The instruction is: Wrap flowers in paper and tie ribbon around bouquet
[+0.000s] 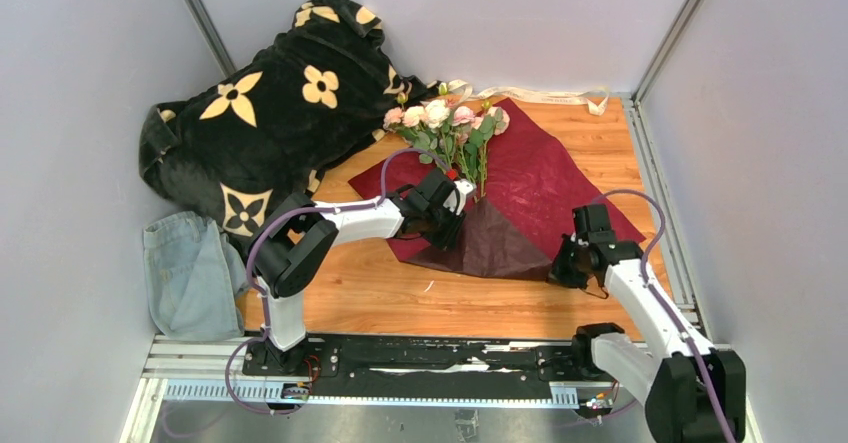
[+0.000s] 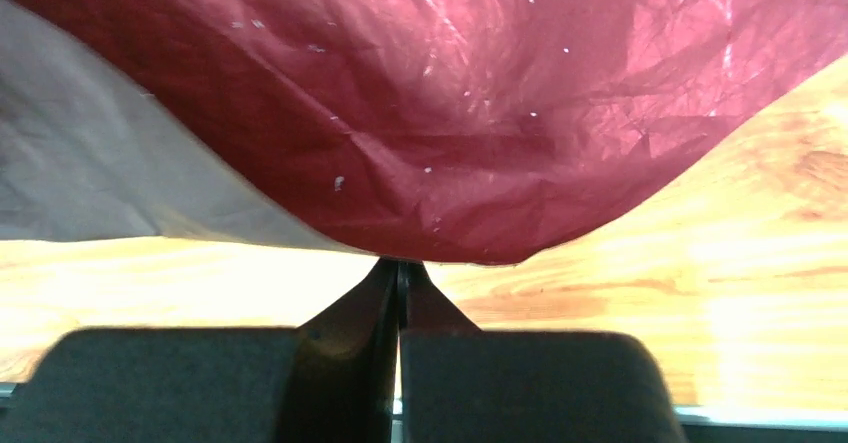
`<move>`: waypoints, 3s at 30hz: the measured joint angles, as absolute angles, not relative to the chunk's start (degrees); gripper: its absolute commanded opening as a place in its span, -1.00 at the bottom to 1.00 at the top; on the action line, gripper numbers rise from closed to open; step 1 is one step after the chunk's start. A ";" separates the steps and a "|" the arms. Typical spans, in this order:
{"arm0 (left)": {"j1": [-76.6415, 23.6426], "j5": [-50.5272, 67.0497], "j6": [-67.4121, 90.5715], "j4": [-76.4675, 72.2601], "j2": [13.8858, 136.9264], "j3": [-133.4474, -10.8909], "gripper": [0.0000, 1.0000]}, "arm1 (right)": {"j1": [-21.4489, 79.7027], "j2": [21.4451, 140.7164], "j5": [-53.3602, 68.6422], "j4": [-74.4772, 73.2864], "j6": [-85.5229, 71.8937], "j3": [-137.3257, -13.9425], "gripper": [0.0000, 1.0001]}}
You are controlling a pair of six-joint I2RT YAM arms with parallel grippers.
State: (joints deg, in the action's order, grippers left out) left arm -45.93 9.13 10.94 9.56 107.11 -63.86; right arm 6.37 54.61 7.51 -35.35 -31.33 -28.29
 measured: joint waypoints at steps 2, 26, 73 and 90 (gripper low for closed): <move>-45.93 9.08 10.94 9.54 107.11 -63.86 -0.37 | 8.16 54.08 6.79 -37.41 -31.57 -31.18 -1.00; -46.09 8.67 10.70 9.56 107.09 -63.86 -0.37 | -0.21 56.77 12.75 -22.33 -36.07 -22.44 -0.99; -46.11 8.38 10.41 9.37 106.65 -63.37 -0.37 | 11.51 57.89 4.93 -26.37 -67.40 -23.94 -0.32; -46.26 7.97 9.37 9.32 106.61 -63.37 -0.36 | 17.02 63.86 -3.57 -29.71 -55.16 -31.33 -1.00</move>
